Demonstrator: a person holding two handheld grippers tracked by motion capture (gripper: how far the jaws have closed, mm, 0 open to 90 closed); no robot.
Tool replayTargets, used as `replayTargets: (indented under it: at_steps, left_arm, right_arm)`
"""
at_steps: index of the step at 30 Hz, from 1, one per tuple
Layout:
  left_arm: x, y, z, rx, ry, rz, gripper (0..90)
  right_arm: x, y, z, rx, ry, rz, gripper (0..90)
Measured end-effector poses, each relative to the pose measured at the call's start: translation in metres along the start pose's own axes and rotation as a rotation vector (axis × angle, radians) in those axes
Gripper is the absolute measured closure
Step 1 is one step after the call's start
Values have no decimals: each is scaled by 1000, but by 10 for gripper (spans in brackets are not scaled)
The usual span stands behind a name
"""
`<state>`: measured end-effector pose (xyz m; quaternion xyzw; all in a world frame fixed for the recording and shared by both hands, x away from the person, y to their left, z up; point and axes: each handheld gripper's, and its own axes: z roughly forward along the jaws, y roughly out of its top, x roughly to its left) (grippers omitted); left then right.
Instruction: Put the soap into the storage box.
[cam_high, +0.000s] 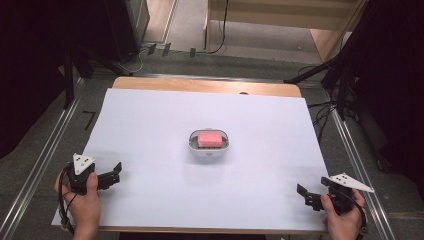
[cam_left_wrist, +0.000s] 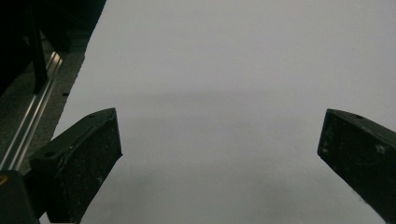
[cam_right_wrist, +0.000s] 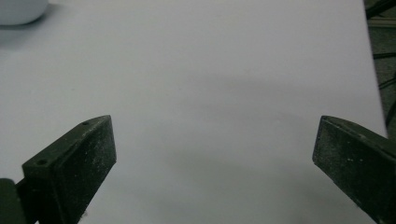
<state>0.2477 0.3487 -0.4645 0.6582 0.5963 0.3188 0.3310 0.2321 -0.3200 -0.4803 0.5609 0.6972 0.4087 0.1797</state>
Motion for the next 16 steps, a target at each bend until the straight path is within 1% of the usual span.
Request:
replayTargets:
  at_steps: [2,4,7,9,12,16]
  left_arm:
    - [0,0,0,-4,3,2,0]
    - [0,0,0,-5,4,2,0]
    - [-1,0,0,-3,6,3,0]
    - [-1,0,0,-5,7,3,0]
    - [-1,0,1,-6,7,7,0]
    - [-1,0,1,-3,8,10,0]
  right_arm:
    - [-4,-3,-3,-4,-25,8,0]
    - [-10,-6,-5,-26,-39,38,10]
    - [-16,-10,-6,-70,-51,89,66]
    - [-17,-11,-4,-71,-62,94,68]
    - [-15,-11,-3,-67,-77,73,68]
    - [-15,-12,-2,-63,-86,73,69]
